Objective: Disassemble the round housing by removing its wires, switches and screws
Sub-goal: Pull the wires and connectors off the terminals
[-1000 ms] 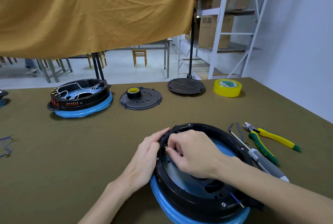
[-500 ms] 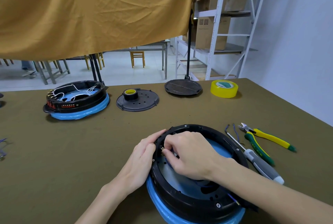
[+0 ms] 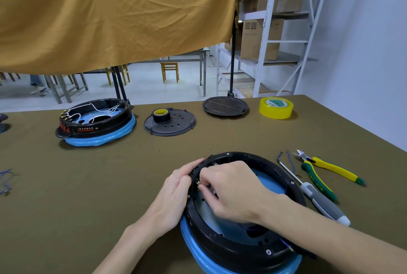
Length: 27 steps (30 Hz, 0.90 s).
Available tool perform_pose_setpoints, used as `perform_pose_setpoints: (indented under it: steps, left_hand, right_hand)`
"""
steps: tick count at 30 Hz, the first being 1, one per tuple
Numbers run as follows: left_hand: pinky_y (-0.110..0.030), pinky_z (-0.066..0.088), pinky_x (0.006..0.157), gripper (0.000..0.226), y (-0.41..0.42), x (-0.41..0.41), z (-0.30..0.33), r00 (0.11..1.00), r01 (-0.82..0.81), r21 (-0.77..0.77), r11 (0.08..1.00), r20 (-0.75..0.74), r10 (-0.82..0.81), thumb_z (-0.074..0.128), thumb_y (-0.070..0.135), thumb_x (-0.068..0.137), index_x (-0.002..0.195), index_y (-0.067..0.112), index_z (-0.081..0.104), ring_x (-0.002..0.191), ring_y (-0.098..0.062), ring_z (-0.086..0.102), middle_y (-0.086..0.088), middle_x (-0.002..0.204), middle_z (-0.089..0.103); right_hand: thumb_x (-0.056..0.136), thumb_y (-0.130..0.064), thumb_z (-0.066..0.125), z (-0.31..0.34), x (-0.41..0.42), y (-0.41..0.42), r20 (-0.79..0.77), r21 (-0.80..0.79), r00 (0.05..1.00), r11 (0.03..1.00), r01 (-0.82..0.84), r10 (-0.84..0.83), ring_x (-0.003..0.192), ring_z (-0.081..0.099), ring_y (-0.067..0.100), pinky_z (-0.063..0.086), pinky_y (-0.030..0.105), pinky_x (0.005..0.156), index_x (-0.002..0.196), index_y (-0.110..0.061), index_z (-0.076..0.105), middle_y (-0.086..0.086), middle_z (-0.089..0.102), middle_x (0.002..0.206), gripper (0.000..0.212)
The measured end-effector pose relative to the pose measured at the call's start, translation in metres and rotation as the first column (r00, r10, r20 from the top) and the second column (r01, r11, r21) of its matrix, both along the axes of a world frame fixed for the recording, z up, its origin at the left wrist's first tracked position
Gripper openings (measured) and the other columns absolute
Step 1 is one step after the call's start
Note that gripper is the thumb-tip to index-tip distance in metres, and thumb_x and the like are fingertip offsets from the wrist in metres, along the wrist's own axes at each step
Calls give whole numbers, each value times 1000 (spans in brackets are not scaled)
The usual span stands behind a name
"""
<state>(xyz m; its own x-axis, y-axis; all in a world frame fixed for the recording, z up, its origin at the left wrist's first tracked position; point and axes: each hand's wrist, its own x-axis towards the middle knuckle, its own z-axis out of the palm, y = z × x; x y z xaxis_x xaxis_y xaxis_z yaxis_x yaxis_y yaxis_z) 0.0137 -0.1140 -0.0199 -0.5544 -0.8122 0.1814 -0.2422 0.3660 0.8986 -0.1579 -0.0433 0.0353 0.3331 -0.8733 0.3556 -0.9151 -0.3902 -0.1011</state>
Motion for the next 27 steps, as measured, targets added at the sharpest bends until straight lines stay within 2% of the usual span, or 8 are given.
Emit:
perform_pose_setpoints:
  steps: [12,17,20,22,24,27]
  left_hand:
    - [-41,38,118,58,2,0,3,1000,-10,1,1000,15,10,25,30,93,142,45,54,140,-5,46,23,143,58]
    - [-42,38,118,57,3,0,4,999,-24,-6,1000,33,24,24,31,95,143,44,53,141,-8,47,21,144,58]
    - [-42,38,117,58,2,1,1,999,-2,-15,1000,37,3,24,33,95,144,44,52,140,-9,47,21,144,58]
    - [-42,38,117,57,1,2,1,999,0,-17,1000,38,0,23,34,95,144,45,52,140,-8,47,22,143,58]
    - [-42,38,117,57,0,2,2,999,-7,1,1000,44,7,24,35,94,143,46,53,140,-7,46,21,143,58]
    - [-40,39,116,56,5,4,4,1000,-13,17,1000,26,12,25,36,95,142,47,53,140,-6,47,19,144,58]
  right_hand:
    - [94,-36,51,0,-2,1,37,9,999,1000,9,-9,69,56,18,47,39,63,81,-22,57,-11,53,70,20]
    - [93,-36,52,-1,-4,2,31,-7,1000,1000,-2,3,69,56,18,48,39,63,81,-21,59,-9,58,70,21]
    - [92,-35,55,-2,-9,4,74,4,997,1000,3,-3,67,55,17,49,39,64,81,-23,60,-12,49,66,18]
    - [91,-34,57,-2,-9,8,62,-22,998,1000,-20,21,62,50,11,48,37,61,77,-24,59,-15,43,62,17]
    - [91,-34,61,0,-13,10,142,-38,990,999,-19,24,60,46,6,46,31,60,76,-26,60,-18,40,58,17]
    - [97,-35,64,10,-27,7,367,-54,930,997,46,-23,63,50,11,45,32,63,80,-27,62,-12,51,61,18]
